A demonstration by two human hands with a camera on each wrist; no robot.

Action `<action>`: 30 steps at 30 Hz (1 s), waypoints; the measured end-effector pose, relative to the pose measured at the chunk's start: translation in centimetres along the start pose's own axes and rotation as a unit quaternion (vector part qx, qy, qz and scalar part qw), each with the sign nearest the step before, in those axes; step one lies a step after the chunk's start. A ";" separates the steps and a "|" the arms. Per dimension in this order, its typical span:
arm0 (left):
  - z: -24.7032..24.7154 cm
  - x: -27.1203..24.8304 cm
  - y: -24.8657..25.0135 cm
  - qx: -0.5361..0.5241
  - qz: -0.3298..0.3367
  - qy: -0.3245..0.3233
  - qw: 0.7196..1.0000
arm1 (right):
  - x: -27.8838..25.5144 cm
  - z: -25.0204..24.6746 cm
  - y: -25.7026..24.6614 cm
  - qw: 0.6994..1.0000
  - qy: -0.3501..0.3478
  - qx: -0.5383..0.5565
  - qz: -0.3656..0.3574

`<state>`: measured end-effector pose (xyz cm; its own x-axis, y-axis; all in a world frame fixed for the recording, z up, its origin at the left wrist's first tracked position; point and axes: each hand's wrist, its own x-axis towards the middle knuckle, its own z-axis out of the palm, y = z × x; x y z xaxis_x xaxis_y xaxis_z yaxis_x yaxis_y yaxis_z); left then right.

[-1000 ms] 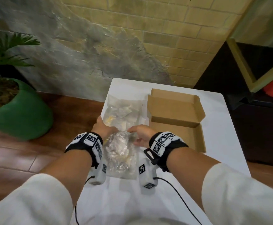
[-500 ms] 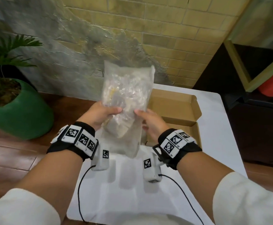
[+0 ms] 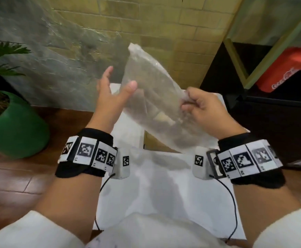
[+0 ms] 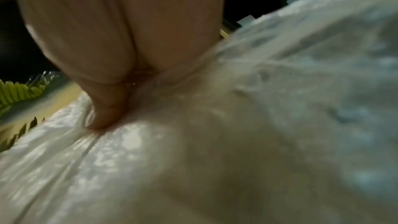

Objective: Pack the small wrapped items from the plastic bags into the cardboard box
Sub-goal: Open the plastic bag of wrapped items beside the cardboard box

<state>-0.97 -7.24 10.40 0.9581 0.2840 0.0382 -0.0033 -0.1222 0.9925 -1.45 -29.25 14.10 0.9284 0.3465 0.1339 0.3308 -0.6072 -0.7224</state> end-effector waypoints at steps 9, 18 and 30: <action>3.0 -2.5 -6.4 0.099 -0.036 -0.095 0.990 | -3.9 2.3 7.1 0.973 -0.134 -0.138 0.130; 0.6 -2.6 -9.0 0.060 -0.152 -0.013 0.986 | -6.4 -2.2 13.3 0.948 -0.024 -0.209 0.238; 0.7 -2.4 -9.1 0.051 -0.173 -0.025 0.983 | -1.1 4.1 6.8 0.960 -0.175 -0.156 0.153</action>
<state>-3.06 -7.48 1.15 0.9098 0.2779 -0.3083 0.3516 -0.1216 0.9282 -0.93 -30.80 6.24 0.8946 0.3032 -0.3281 0.1362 -0.8846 -0.4460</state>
